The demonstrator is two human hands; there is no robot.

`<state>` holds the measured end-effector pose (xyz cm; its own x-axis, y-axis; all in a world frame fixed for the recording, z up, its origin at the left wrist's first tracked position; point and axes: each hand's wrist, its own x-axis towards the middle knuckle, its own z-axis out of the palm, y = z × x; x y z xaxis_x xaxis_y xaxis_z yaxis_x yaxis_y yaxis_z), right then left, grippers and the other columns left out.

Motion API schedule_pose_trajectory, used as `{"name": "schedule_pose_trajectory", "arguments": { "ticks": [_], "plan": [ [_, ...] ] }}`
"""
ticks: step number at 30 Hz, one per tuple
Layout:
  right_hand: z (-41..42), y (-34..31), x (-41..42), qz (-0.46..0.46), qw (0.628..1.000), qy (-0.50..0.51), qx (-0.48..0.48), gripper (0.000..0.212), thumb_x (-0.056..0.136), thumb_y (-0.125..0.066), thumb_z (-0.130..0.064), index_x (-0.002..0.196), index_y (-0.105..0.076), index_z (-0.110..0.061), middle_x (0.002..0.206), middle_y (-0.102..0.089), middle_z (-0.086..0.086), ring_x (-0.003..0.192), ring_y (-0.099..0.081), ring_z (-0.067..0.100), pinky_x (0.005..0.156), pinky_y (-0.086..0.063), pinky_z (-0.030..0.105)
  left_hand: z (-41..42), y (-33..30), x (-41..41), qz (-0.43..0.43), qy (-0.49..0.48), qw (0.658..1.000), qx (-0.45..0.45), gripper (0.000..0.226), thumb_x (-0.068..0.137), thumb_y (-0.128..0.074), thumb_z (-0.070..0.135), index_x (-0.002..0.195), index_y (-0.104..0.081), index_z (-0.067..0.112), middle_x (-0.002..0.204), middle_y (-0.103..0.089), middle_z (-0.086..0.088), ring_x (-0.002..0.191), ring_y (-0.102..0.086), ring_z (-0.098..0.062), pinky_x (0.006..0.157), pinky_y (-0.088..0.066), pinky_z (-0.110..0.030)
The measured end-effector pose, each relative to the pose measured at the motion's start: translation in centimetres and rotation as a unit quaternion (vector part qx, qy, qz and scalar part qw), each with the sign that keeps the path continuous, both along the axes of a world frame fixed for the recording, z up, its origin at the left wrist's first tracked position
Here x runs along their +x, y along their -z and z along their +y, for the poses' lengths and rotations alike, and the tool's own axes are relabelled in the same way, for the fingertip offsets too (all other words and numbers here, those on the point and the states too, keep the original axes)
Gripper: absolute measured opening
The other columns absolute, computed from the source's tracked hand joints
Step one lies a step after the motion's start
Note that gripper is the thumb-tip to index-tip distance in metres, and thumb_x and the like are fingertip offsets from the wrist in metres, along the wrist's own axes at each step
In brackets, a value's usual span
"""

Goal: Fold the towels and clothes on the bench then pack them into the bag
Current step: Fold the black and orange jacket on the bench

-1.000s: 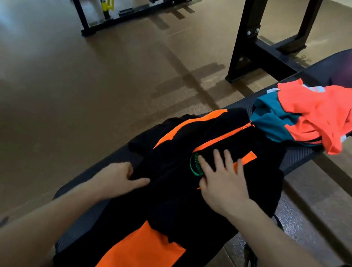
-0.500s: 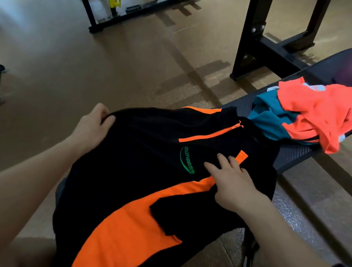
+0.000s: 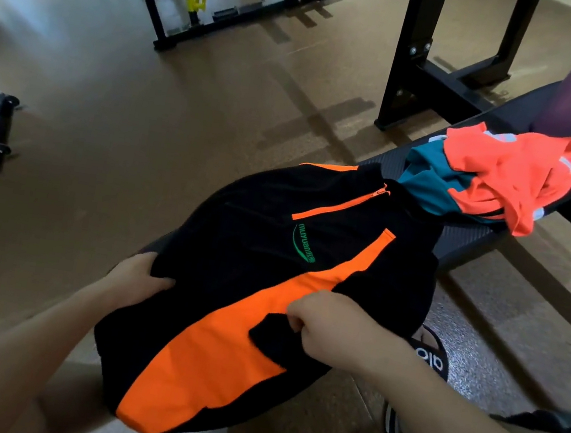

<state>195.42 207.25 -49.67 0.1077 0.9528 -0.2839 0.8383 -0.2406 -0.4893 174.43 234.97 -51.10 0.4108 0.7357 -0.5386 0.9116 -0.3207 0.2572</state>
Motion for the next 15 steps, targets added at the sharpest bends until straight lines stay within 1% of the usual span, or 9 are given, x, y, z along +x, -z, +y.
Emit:
{"name": "schedule_pose_trajectory", "arguments": {
  "ticks": [2,4,6,7,8,10,12,13,15],
  "plan": [
    [-0.7,-0.9,1.3,0.088,0.994,0.055,-0.033,0.017,0.077,-0.047,-0.007,0.073,-0.057,-0.02,0.077,-0.06,-0.002,0.078,-0.056,0.023,0.071,-0.051,0.037,-0.1,-0.5,-0.1,-0.033,0.011,0.999,0.017,0.029,0.096,-0.066,0.022,0.124,-0.062,0.019,0.113,-0.068,-0.002,0.093,-0.064,-0.015,0.087,-0.052,-0.035],
    [-2.2,-0.8,2.1,0.127,0.976,0.057,-0.169,0.02,0.088,-0.048,-0.013,0.086,-0.067,-0.018,0.087,-0.064,0.002,0.081,-0.058,0.022,0.079,-0.053,0.036,0.3,-1.4,0.0,-0.077,0.002,0.997,0.028,0.022,0.099,-0.062,0.021,0.12,-0.061,0.024,0.111,-0.068,-0.001,0.092,-0.065,-0.014,0.078,-0.052,-0.032],
    [-4.2,0.1,2.3,0.083,0.927,0.031,-0.364,0.033,0.086,-0.046,-0.014,0.106,-0.072,-0.007,0.096,-0.074,0.008,0.081,-0.065,0.023,0.078,-0.056,0.035,0.7,-2.6,0.2,-0.112,-0.01,0.993,0.024,0.014,0.1,-0.06,0.024,0.114,-0.06,0.027,0.108,-0.069,-0.001,0.089,-0.068,-0.013,0.069,-0.052,-0.028],
    [-5.0,0.5,2.2,0.054,0.908,0.024,-0.415,0.037,0.08,-0.045,-0.012,0.104,-0.072,-0.005,0.091,-0.076,0.009,0.075,-0.068,0.022,0.075,-0.058,0.036,1.0,-2.9,0.1,-0.118,-0.022,0.993,0.005,0.012,0.1,-0.06,0.027,0.112,-0.06,0.027,0.107,-0.07,-0.002,0.088,-0.07,-0.014,0.069,-0.054,-0.03],
    [-5.4,0.9,2.3,0.038,0.903,0.031,-0.427,0.038,0.077,-0.044,-0.011,0.101,-0.073,-0.005,0.083,-0.076,0.007,0.069,-0.068,0.021,0.073,-0.058,0.035,1.2,-3.1,-0.1,-0.118,-0.043,0.991,-0.035,0.016,0.099,-0.062,0.031,0.114,-0.06,0.027,0.108,-0.071,-0.003,0.09,-0.072,-0.017,0.073,-0.057,-0.033],
    [-5.0,1.1,2.5,0.07,0.93,0.082,-0.352,0.031,0.081,-0.047,-0.011,0.101,-0.07,-0.01,0.08,-0.074,0.003,0.065,-0.069,0.017,0.064,-0.057,0.03,1.4,-3.2,-0.9,-0.116,-0.091,0.977,-0.156,0.036,0.094,-0.067,0.042,0.126,-0.058,0.027,0.115,-0.071,-0.004,0.097,-0.074,-0.022,0.087,-0.06,-0.042],
    [-3.5,0.9,2.3,0.134,0.965,0.131,-0.184,0.022,0.087,-0.051,-0.015,0.104,-0.064,-0.02,0.086,-0.07,-0.005,0.071,-0.068,0.011,0.06,-0.055,0.024,1.3,-2.9,-1.8,-0.115,-0.134,0.955,-0.239,0.067,0.084,-0.076,0.052,0.142,-0.051,0.029,0.128,-0.068,-0.005,0.106,-0.073,-0.026,0.097,-0.056,-0.046],
    [-2.6,0.9,1.7,0.15,0.973,0.144,-0.097,0.021,0.088,-0.054,-0.018,0.106,-0.061,-0.025,0.09,-0.067,-0.009,0.074,-0.066,0.008,0.062,-0.054,0.025,1.1,-2.8,-2.3,-0.114,-0.154,0.945,-0.264,0.074,0.083,-0.075,0.056,0.146,-0.048,0.029,0.133,-0.066,-0.006,0.11,-0.071,-0.027,0.1,-0.054,-0.045],
    [-0.7,1.6,0.3,0.156,0.979,0.126,0.019,0.032,0.089,-0.058,-0.026,0.121,-0.056,-0.031,0.103,-0.061,-0.012,0.086,-0.06,0.005,0.075,-0.053,0.028,0.2,-3.2,-3.3,-0.108,-0.151,0.928,-0.322,0.06,0.094,-0.058,0.06,0.139,-0.056,0.021,0.131,-0.068,-0.009,0.114,-0.069,-0.029,0.101,-0.05,-0.041]
  ]
}}
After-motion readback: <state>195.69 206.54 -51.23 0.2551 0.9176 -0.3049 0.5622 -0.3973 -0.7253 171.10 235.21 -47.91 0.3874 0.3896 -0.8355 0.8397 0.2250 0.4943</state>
